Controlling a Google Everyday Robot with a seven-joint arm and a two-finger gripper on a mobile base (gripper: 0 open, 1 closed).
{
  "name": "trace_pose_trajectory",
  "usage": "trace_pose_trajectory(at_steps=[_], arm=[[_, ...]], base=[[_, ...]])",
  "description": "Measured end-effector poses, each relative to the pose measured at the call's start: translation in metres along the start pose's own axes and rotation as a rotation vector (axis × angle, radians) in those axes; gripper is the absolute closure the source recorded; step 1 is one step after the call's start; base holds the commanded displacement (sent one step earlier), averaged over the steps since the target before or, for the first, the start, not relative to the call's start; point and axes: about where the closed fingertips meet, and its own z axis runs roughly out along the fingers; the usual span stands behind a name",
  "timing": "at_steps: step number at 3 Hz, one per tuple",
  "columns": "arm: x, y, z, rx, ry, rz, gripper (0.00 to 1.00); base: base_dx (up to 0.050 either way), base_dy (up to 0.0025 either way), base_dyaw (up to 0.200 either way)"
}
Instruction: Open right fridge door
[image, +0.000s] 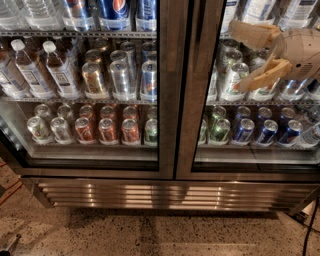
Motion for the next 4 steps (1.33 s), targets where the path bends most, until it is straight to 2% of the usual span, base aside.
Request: trace_pose_trajectory(at_steps=[2, 3, 4], arm=[[0.000, 0.000, 0.000, 0.000, 0.000, 0.000, 0.00], [0.000, 0.001, 0.000, 0.004, 0.001, 0.000, 0.00], [-0.007, 0.025, -0.009, 0.019, 0.004, -0.001, 0.00]], base=[[0.000, 0.00016, 0.175], [0.000, 0.00000, 0.000], [0.000, 0.00000, 0.000]])
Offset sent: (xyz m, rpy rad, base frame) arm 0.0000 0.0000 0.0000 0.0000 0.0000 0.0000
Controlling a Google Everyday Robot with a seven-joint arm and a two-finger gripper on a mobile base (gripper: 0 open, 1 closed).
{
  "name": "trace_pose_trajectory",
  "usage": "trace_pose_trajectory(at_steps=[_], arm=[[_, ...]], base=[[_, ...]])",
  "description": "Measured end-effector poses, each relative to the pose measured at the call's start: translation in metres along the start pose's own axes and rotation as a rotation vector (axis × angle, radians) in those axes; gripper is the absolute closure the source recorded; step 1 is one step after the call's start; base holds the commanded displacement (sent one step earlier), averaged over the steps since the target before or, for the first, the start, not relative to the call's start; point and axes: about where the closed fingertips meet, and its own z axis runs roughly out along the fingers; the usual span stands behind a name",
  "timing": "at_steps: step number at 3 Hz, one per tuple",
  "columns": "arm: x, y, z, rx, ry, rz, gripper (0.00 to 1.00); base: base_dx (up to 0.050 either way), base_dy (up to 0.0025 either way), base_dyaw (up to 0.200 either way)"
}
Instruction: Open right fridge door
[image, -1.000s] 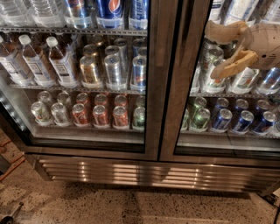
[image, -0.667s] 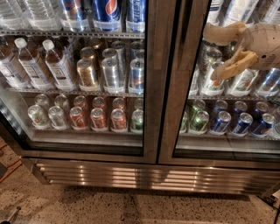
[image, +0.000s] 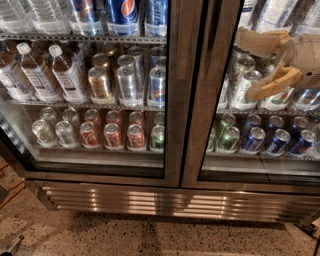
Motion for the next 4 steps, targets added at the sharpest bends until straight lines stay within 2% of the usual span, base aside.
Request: trace_pose_trajectory(at_steps=[2, 3, 4], arm=[[0.000, 0.003, -0.001, 0.001, 0.000, 0.000, 0.00], [-0.001, 0.002, -0.009, 0.035, -0.006, -0.001, 0.00], [0.004, 0.024, -0.006, 0.026, -0.008, 0.002, 0.00]], base=[[0.000, 0.00000, 0.000], [0.000, 0.00000, 0.000], [0.000, 0.00000, 0.000]])
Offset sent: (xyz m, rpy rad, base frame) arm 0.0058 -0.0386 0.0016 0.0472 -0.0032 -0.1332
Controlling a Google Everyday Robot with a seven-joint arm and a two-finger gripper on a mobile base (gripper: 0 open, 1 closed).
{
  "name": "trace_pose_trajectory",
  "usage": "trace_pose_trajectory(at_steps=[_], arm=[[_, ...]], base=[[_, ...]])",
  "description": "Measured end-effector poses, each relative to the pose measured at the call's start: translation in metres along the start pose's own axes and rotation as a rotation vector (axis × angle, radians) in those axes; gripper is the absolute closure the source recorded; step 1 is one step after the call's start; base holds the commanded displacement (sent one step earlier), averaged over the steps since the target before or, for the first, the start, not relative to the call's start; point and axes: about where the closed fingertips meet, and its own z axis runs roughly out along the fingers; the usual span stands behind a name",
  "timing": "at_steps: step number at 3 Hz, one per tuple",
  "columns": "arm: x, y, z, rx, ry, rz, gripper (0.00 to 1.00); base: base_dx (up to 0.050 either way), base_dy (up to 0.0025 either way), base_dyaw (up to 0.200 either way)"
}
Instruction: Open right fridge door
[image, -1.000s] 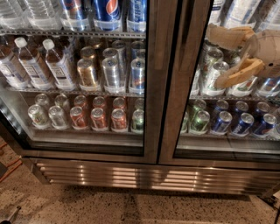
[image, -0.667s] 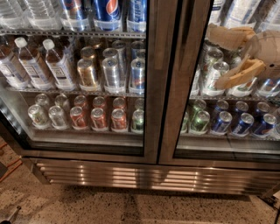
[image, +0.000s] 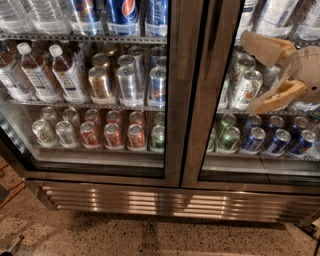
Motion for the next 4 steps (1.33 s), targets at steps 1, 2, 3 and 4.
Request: trace_pose_trajectory(at_steps=[1, 2, 3, 4], arm=[[0.0000, 0.0000, 0.0000, 0.000, 0.000, 0.000, 0.00], [0.0000, 0.0000, 0.0000, 0.000, 0.000, 0.000, 0.00], [0.0000, 0.0000, 0.0001, 0.000, 0.000, 0.000, 0.19], [0.0000, 0.0000, 0.0001, 0.000, 0.000, 0.000, 0.42]], base=[[0.000, -0.00001, 0.192], [0.000, 0.00000, 0.000], [0.000, 0.00000, 0.000], [0.000, 0.00000, 0.000]])
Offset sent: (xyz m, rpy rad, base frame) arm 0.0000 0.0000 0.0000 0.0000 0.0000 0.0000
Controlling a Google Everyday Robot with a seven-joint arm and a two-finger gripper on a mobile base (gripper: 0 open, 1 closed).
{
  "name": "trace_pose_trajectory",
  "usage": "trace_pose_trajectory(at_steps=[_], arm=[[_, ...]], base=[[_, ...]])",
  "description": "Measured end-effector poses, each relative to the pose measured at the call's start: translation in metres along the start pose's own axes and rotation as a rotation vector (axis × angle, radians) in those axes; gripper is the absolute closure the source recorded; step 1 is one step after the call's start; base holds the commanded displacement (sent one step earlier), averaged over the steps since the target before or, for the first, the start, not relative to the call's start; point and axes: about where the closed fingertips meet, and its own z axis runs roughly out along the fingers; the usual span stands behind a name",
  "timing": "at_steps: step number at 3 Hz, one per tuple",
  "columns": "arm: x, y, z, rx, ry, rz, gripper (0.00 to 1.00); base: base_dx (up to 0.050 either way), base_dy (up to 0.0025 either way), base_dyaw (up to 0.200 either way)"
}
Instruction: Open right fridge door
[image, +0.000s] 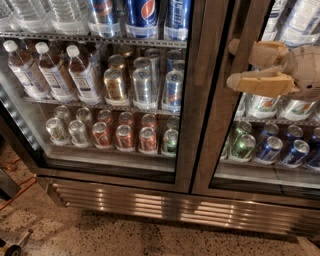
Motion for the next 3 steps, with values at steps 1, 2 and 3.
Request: trace_pose_trajectory(at_steps=[1, 2, 3], arm=[[0.0000, 0.0000, 0.0000, 0.000, 0.000, 0.000, 0.65], [0.0000, 0.0000, 0.0001, 0.000, 0.000, 0.000, 0.89], [0.0000, 0.0000, 0.0001, 0.000, 0.000, 0.000, 1.00]], base=[[0.000, 0.00000, 0.000], [0.000, 0.00000, 0.000], [0.000, 0.00000, 0.000]])
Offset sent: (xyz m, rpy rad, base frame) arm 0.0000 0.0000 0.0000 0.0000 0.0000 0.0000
